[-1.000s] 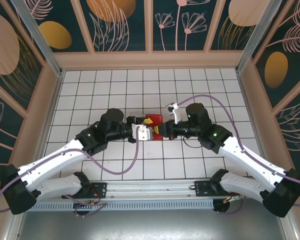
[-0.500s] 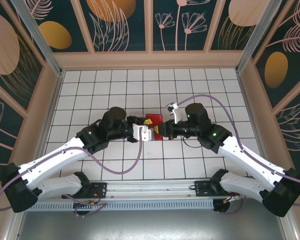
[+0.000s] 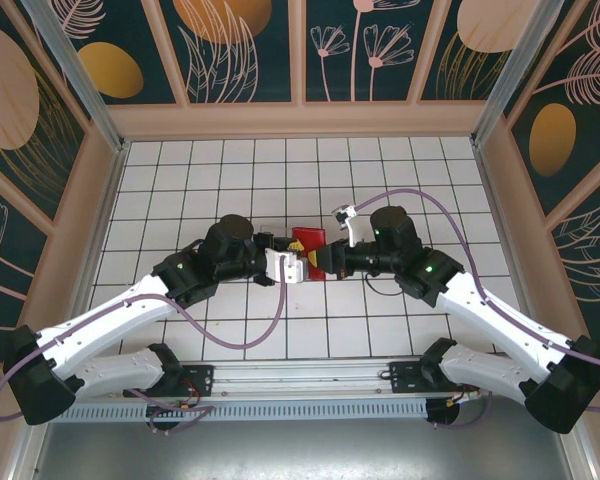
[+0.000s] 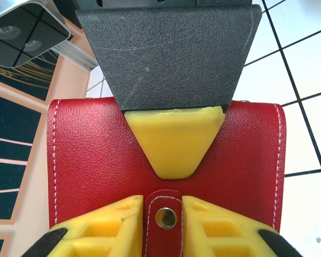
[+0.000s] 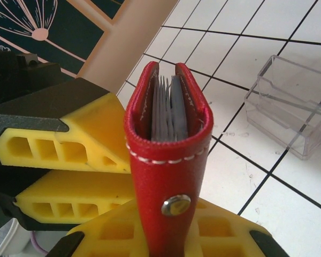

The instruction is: Take the credit cards out of the card holder

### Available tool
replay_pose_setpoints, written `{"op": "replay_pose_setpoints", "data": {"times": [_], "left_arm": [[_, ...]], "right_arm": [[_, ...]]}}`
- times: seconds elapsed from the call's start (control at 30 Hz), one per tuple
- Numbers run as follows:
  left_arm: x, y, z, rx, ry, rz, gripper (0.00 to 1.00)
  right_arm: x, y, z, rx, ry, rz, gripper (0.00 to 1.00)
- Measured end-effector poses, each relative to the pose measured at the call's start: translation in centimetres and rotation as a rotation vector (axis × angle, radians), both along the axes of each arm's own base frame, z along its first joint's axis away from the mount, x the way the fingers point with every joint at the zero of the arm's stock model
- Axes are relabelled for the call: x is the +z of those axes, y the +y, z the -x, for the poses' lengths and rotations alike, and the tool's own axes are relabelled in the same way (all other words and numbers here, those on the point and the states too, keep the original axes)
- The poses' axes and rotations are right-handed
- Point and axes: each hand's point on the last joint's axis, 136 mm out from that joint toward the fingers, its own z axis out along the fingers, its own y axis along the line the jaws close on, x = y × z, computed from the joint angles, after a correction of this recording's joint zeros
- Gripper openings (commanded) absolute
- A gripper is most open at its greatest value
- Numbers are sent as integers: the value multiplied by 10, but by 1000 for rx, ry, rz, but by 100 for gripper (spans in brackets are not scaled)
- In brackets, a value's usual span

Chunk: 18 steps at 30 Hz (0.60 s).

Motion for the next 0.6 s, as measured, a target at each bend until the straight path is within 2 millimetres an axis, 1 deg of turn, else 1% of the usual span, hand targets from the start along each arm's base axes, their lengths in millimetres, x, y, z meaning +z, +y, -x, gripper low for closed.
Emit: {"op": "replay_pose_setpoints", "data": {"times": [0.6], "left_arm": [[1,3,-3,27,-14,-7,16]], "right_arm": [[-1,0,-3,-26,-14,14,0]]}}
